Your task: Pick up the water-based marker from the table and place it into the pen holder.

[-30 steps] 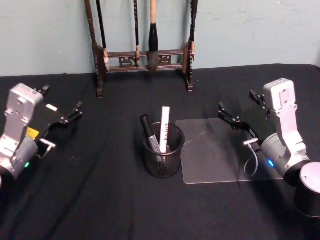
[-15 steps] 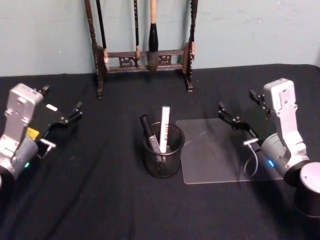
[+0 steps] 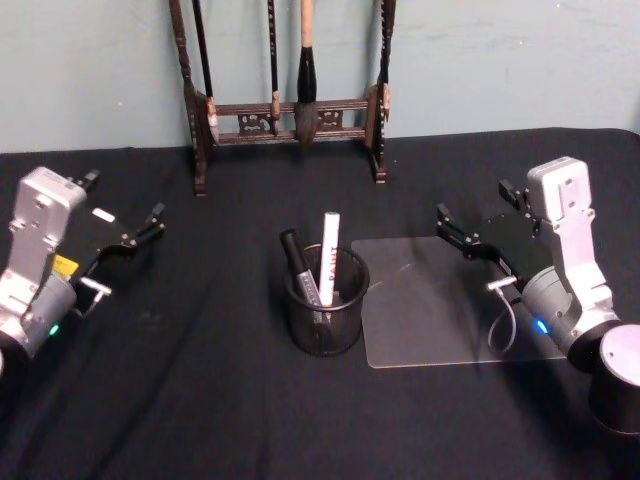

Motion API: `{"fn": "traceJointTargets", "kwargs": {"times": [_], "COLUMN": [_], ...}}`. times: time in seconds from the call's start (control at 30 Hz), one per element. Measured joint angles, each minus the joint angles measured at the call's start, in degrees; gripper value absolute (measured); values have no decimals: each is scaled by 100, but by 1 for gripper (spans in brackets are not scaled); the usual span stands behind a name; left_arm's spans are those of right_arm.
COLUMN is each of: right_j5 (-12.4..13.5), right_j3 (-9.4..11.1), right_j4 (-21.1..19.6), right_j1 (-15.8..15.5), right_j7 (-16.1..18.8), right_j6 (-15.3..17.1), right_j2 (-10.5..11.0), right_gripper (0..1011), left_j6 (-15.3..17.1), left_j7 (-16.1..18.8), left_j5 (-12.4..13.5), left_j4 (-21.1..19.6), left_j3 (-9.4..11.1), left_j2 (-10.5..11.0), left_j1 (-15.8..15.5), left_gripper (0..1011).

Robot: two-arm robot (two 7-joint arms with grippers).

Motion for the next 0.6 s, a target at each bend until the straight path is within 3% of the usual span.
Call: {"fn": "traceJointTargets", "kwargs": {"times": [0.6], "right_j5": [0], "right_j3": [0], "right_j4": [0], "right_j1": [0], "right_j7": [0], "right_j6": [0], "right_j2": [0], "right_gripper": [1000], "left_j6": [0], "left_j7": [0], "left_j5": [0], "left_j4": [0], "left_j3": [0], "left_j2": [0], "left_j1": [0], "left_gripper": [1001]}}
